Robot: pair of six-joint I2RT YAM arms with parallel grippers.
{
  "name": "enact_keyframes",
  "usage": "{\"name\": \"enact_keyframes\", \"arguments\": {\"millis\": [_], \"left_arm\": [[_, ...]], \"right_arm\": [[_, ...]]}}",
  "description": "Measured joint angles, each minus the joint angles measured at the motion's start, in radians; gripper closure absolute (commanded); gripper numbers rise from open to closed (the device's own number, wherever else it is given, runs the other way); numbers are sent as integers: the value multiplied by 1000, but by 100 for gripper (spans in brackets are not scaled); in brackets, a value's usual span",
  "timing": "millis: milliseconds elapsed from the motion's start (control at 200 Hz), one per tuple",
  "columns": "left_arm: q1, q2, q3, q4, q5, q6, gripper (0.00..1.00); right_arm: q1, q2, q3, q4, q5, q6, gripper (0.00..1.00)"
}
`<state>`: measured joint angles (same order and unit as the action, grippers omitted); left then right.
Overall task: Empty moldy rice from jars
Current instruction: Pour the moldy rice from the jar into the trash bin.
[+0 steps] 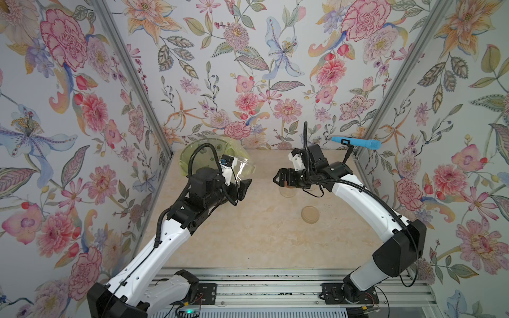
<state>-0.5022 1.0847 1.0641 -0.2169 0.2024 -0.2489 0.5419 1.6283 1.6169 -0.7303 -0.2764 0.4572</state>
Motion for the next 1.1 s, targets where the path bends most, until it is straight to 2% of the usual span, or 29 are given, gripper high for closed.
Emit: {"name": "enact_keyframes", "arguments": {"millis": [240,500,726,921,1101], "left_arm": [[1,2,8,-16,-33,-22,100],[16,90,151,-47,-31,-17,100],[55,132,222,-97,-25,33,100],[99,133,226,-131,6,57,100],[150,127,222,-148,65,68,100]], "right_arm": [[8,80,140,13,-135,53,0],[30,87,152,125,-260,112,0],[13,145,249,186,-377,117,0],[6,171,274,224,-424,133,0],[27,167,228,359,-443,199,0]]}}
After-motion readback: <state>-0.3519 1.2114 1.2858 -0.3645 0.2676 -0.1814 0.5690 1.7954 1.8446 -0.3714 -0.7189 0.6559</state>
